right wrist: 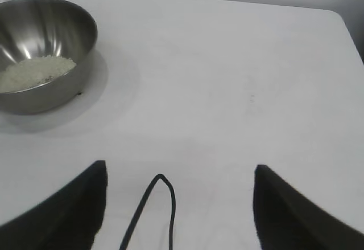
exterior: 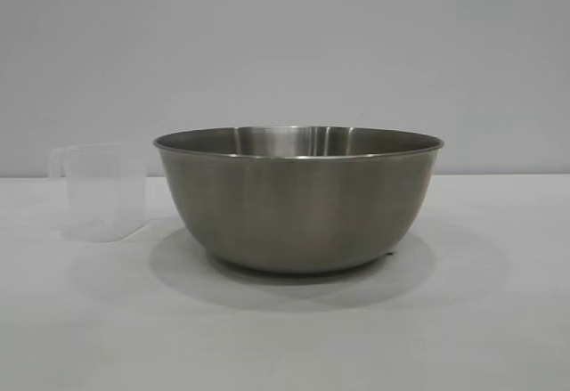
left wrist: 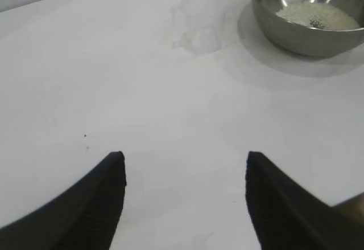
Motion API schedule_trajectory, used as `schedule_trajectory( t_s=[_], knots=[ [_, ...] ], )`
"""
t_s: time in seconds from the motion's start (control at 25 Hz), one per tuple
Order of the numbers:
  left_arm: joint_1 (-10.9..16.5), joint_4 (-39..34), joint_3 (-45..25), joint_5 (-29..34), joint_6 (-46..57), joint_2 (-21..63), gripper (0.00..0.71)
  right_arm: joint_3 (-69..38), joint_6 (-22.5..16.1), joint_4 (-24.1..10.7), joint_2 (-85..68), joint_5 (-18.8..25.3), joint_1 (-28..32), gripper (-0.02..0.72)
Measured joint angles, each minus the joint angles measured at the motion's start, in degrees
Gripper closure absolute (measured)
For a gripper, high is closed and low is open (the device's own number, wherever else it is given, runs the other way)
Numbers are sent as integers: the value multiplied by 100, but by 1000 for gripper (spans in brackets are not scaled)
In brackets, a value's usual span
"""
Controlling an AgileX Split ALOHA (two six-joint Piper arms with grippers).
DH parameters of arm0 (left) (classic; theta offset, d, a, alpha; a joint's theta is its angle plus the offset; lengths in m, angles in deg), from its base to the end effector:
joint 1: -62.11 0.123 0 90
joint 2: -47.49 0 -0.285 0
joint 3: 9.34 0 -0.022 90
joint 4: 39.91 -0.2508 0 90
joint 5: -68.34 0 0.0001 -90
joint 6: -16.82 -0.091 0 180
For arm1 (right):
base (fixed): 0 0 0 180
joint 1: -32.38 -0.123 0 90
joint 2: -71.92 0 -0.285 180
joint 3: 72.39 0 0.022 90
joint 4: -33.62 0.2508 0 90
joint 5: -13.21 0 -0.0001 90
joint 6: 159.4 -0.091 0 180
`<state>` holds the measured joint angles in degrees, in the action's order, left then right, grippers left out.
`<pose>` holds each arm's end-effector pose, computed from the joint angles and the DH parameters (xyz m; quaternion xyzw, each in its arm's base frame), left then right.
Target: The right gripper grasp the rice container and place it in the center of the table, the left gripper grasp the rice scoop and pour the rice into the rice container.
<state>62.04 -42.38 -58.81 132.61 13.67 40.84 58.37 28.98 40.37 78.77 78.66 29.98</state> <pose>-0.0087 0.0035 0.2680 0.0228 0.8672 0.0348 0.4962 -0.0103 0.0093 0.2680 -0.0866 0.8668 0.0332 0.4899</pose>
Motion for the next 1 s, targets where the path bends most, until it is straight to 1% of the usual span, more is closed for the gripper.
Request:
schedule_trajectory(
  t_s=[0.12, 0.16, 0.24, 0.4, 0.48, 0.72, 1.0],
  knots=[
    [561, 0, 0, 0, 0, 0, 308, 0, 0, 0, 0, 0, 0, 245],
    [694, 0, 0, 0, 0, 0, 308, 0, 0, 0, 0, 0, 0, 245],
    [801, 0, 0, 0, 0, 0, 308, 0, 0, 0, 0, 0, 0, 245],
    [809, 0, 0, 0, 0, 0, 308, 0, 0, 0, 0, 0, -49, 245],
    [768, 0, 0, 0, 0, 0, 308, 0, 0, 0, 0, 0, -136, 245],
    [447, 0, 0, 0, 0, 0, 308, 0, 0, 0, 0, 0, -200, 245],
    [411, 0, 0, 0, 0, 0, 308, 0, 0, 0, 0, 0, -202, 245]
  ],
)
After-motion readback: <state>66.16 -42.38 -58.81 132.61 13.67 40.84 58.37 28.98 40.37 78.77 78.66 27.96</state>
